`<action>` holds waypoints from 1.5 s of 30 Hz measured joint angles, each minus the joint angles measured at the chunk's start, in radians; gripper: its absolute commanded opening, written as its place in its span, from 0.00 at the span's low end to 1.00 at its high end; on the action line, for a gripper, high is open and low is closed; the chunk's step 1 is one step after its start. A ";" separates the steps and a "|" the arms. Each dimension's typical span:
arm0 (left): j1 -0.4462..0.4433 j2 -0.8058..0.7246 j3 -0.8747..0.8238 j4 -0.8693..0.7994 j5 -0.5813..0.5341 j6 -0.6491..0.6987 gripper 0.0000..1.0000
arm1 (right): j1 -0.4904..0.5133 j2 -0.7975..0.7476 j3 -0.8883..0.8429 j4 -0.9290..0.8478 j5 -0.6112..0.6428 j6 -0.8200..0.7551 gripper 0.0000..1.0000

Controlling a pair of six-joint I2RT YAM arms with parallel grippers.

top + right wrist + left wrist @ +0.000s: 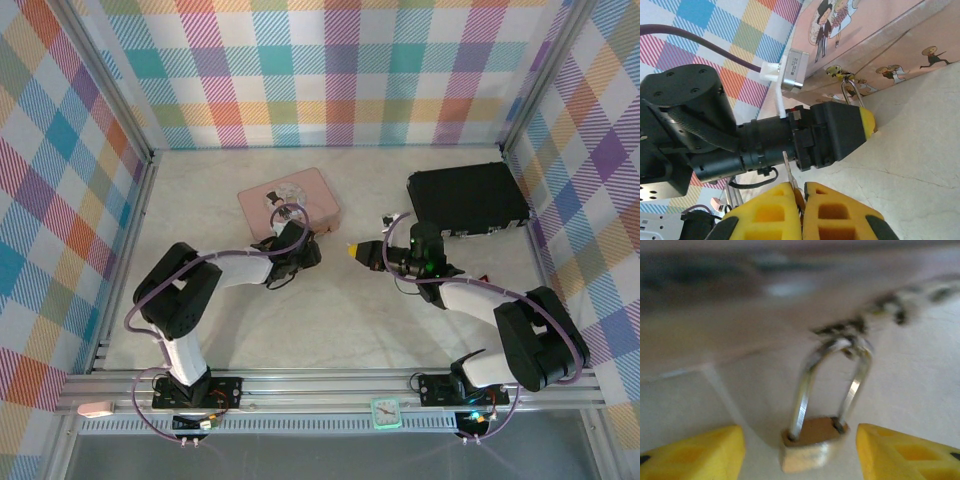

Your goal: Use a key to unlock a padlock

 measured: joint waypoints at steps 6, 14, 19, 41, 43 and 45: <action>-0.003 0.028 0.021 0.006 -0.047 0.000 0.37 | 0.000 -0.007 0.000 -0.007 0.012 -0.007 0.00; 0.001 0.077 0.040 0.104 -0.057 0.001 0.19 | 0.000 -0.007 0.000 -0.006 0.020 -0.007 0.00; 0.011 0.078 0.019 0.153 -0.036 -0.006 0.11 | 0.000 -0.006 0.000 -0.006 0.021 -0.006 0.00; 0.094 -0.037 -0.153 0.403 0.234 -0.298 0.00 | 0.054 0.201 -0.040 0.266 0.054 0.163 0.00; 0.099 -0.039 -0.167 0.467 0.243 -0.339 0.00 | 0.072 0.236 -0.043 0.309 0.069 0.192 0.00; 0.104 -0.040 -0.178 0.528 0.255 -0.383 0.00 | 0.092 0.272 -0.044 0.356 0.084 0.220 0.00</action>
